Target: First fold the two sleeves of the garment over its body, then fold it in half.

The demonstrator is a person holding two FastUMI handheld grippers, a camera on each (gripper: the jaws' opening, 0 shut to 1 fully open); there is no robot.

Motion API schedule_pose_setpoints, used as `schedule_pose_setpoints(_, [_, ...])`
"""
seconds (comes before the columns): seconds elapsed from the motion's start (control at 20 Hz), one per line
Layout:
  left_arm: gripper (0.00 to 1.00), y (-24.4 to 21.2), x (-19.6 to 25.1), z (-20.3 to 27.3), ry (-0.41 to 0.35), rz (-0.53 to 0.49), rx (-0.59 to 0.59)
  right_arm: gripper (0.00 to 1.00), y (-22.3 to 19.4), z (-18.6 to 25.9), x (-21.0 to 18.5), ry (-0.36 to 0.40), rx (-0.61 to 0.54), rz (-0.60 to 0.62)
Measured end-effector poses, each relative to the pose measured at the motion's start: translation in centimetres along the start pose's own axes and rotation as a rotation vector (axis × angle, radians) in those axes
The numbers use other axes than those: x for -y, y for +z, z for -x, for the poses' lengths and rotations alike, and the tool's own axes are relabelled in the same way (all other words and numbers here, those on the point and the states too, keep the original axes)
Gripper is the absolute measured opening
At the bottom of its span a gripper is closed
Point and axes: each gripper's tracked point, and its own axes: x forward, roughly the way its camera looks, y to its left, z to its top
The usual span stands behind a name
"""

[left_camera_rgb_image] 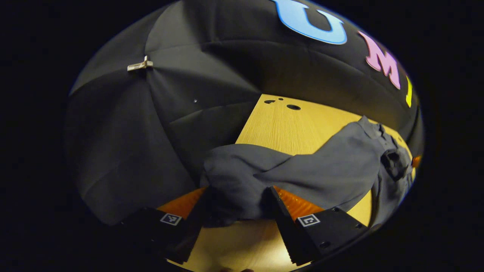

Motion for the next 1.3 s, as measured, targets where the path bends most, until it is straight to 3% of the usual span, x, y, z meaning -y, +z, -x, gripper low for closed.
schedule_pose_setpoints(0.2, [0.85, 0.0, 1.0, -0.1, -0.006, -0.001, 0.0, 0.64, -0.6, 3.0, 2.9, -0.046, 0.022, -0.048])
schedule_pose_setpoints(0.4, [0.16, 0.5, 0.7, 0.2, 0.008, -0.071, -0.002, 0.64, -0.7, 6.3, 5.9, -0.103, 0.065, -0.081])
schedule_pose_setpoints(0.45, [0.1, 0.5, 1.2, 0.3, -0.006, -0.075, -0.011, 0.64, -0.5, 7.1, 6.8, -0.118, 0.077, -0.086])
schedule_pose_setpoints(0.9, [0.06, 8.0, 3.2, 6.3, -0.01, 0.004, 0.119, 0.64, 1.4, 13.5, 14.5, -0.216, 0.168, -0.079])
schedule_pose_setpoints(1.25, [0.06, 12.6, 8.9, 11.7, -0.05, 0.026, 0.229, 0.64, 2.0, 15.2, 17.9, -0.214, 0.19, -0.06])
schedule_pose_setpoints(1.3, [0.06, 13.2, 10.1, 12.4, -0.06, 0.03, 0.24, 0.76, 1.9, 15.3, 18.4, -0.211, 0.189, -0.059])
